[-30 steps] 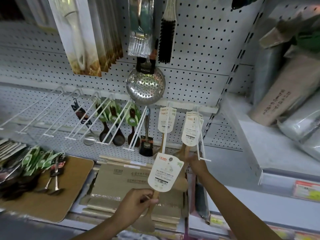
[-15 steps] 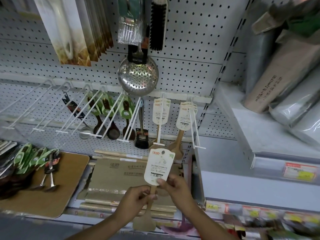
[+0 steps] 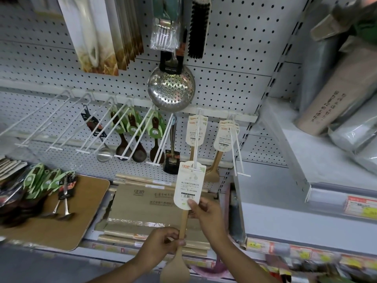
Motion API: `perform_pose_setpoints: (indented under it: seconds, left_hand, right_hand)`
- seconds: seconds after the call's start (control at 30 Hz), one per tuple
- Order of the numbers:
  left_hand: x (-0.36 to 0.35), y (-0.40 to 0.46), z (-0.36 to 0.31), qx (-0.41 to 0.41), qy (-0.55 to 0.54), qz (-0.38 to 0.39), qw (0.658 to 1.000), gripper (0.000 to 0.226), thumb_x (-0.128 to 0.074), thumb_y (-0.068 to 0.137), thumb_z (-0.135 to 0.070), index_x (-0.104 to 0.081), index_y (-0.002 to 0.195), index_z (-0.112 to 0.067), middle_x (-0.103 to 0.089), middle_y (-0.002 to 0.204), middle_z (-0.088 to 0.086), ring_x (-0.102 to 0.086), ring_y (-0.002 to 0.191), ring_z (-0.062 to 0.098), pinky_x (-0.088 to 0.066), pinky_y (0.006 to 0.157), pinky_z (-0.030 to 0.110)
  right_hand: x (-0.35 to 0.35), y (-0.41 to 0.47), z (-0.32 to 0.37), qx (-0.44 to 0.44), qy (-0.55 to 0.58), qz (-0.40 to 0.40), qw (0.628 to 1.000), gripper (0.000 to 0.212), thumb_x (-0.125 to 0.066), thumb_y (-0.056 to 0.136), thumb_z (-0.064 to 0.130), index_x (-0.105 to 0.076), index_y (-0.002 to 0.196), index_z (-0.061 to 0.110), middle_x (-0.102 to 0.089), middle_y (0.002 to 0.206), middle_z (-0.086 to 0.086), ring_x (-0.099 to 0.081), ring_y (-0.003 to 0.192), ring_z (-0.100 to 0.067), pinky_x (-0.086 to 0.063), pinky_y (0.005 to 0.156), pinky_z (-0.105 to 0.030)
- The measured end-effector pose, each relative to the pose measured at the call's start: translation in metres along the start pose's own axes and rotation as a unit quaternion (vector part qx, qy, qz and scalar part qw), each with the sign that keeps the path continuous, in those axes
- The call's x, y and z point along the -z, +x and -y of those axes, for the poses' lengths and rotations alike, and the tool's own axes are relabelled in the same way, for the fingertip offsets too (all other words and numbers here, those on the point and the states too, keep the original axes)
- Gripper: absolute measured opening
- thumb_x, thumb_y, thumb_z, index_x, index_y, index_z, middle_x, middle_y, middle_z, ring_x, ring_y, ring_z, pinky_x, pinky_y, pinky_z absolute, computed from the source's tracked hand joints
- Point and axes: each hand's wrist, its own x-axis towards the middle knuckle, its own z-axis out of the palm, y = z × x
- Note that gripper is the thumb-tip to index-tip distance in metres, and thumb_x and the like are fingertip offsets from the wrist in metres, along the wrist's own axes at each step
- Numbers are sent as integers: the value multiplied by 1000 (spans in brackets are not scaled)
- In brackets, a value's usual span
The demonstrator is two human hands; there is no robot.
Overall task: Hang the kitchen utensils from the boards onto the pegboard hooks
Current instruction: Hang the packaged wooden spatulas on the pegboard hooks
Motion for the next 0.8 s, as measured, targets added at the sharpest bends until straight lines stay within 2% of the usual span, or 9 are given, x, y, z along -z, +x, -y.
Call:
perform_pose_setpoints:
  seconds: [0.07,0.13,0.33,0.5,0.57,0.67,0.73,0.8]
  left_hand:
    - [1,1,6,3,3,-1,1000,7,-78,85,-16,-79,91,-12,-76,84,11,-66,68,19,-58,67,31]
    - [2,4,9,7,-1,-2,1000,6,-74,87,-9,-79,90,-11,-76,85,11,-67,70,19,-58,67,30]
    - [6,27,7,2,12,-13,1000,7,-71,90,-10,-77,91,-6,-76,90,13,-66,73,17,-57,70,32]
    - [7,60,-8,-11,22,-43,999,15,-70,91,-8,-71,95,6,-72,90,23,-64,69,14,-57,65,29]
    - [8,73,-14,-25,34,-41,998,18,-68,92,-10,-68,92,8,-71,82,15,-63,66,8,-55,64,27]
    - [11,90,-25,-38,39,-24,998,13,-67,93,-11,-71,83,-3,-71,76,-1,-63,66,5,-53,67,27]
    - [12,100,-34,-35,31,-24,999,17,-66,94,-10,-72,80,-16,-72,75,-5,-66,69,9,-56,67,29]
    - [12,109,-40,-38,28,-27,999,22,-65,94,-9,-71,78,-24,-72,76,-6,-67,70,12,-58,67,31]
  right_hand:
    - [-1,2,-2,0,-5,0,1000,13,-67,91,16,-74,100,22,-77,96,4,-74,84,-20,-61,74,-45]
    - [-1,4,-5,-2,-7,-3,1000,13,-67,91,17,-74,101,21,-77,96,4,-74,84,-20,-61,74,-45]
    - [-4,25,1,8,-10,-11,1000,14,-66,92,18,-74,100,25,-77,96,8,-74,84,-16,-61,70,-37]
    - [-2,62,9,5,-24,-17,1000,13,-66,92,22,-73,102,24,-77,96,6,-74,84,-16,-61,71,-39]
    - [-1,79,15,1,-32,-29,999,11,-66,92,18,-73,96,26,-77,90,7,-74,80,-16,-60,69,-36]
    - [0,103,23,1,-47,-39,998,13,-66,91,12,-75,95,21,-77,87,2,-74,77,-19,-60,66,-35]
    - [2,117,26,-1,-59,-53,997,10,-67,91,14,-75,92,9,-76,84,-3,-73,73,-17,-57,62,-32]
    - [2,129,29,4,-83,-80,993,16,-70,88,19,-74,81,6,-75,75,-3,-70,65,-12,-53,58,-29]
